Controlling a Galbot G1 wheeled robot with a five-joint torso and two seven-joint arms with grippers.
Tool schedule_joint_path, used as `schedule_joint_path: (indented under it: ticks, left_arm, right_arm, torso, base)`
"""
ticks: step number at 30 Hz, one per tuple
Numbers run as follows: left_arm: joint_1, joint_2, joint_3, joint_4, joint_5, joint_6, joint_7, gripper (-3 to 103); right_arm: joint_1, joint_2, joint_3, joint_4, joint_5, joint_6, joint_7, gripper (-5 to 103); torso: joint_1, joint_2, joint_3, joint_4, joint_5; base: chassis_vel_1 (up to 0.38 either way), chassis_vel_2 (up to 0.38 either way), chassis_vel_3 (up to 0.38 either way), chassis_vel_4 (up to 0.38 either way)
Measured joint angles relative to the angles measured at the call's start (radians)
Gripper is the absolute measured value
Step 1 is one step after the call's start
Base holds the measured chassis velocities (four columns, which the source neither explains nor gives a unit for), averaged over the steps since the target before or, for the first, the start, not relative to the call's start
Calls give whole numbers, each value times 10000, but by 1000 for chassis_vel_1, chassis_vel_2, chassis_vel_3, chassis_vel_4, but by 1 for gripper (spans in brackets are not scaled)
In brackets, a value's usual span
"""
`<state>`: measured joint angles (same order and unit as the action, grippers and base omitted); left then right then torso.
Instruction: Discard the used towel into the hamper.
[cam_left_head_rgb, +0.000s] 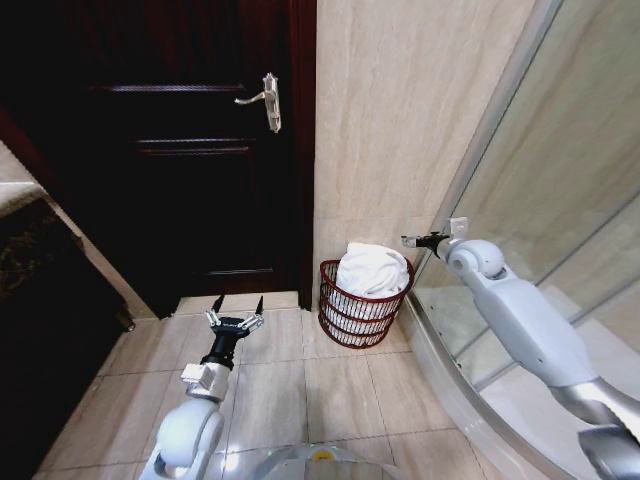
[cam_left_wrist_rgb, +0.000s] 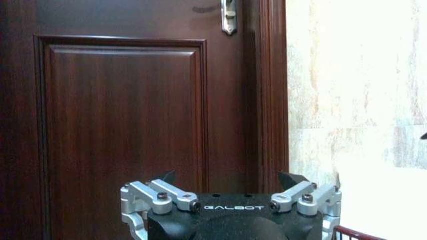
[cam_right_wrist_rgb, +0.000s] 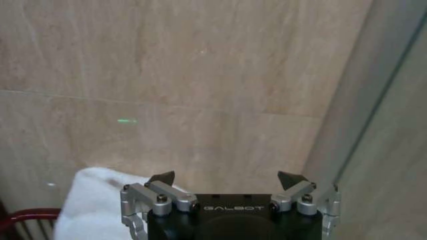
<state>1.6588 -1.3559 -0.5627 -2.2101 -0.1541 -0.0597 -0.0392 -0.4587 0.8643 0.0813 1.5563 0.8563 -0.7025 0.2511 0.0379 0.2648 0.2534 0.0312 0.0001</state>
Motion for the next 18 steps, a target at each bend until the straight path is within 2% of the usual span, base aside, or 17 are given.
schedule_joint_path:
  ticks: [7, 11, 18]
  left_arm:
    - [1, -58, 35, 113, 43, 0, -3, 100]
    - [35, -71, -22, 128, 55, 0, 0, 100]
    - [126, -3, -364, 47, -16, 2, 8, 100]
  right_arm:
    - [242, 970, -451, -423, -149, 306, -135, 100]
    - [786, 2031, -1040, -1368, -463, 442, -178, 100]
    - [1088, 2834, -1379, -3021, -1295, 598, -530, 100]
  torso:
    - [0, 0, 0, 1, -3]
    - [0, 0, 0, 3, -5]
    - [0, 0, 1, 4, -2]
  base:
    - [0, 0, 0, 0]
    - [0, 0, 0, 0]
    - [0, 0, 0, 0]
